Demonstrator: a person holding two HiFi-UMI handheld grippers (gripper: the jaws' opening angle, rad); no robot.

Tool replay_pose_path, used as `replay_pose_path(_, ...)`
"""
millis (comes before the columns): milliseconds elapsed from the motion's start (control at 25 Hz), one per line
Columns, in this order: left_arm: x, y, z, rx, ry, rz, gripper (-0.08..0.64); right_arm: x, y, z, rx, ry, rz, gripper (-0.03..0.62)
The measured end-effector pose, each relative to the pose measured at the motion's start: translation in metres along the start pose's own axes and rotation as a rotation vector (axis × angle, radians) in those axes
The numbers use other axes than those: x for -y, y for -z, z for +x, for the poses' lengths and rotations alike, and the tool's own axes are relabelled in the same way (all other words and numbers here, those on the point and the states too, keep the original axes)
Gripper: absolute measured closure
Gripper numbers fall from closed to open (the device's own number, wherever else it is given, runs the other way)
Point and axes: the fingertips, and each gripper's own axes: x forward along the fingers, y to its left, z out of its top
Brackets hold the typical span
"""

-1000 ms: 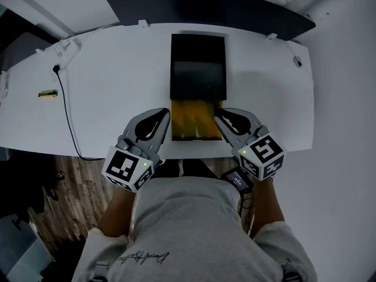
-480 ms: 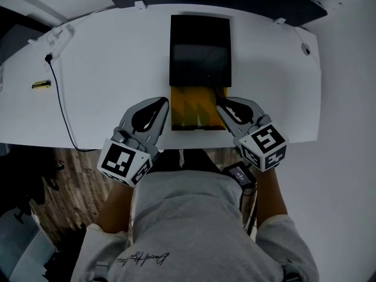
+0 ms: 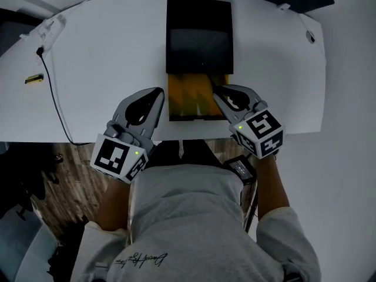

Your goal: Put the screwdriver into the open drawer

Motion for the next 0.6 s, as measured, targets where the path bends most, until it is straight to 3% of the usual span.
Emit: replay_pose_path(600,-0.002,0.016,0.006,-0.029,0.015,0.004,0.56,0.005,0.034,0.031,-0.124,-0.014,-0.033,0.517)
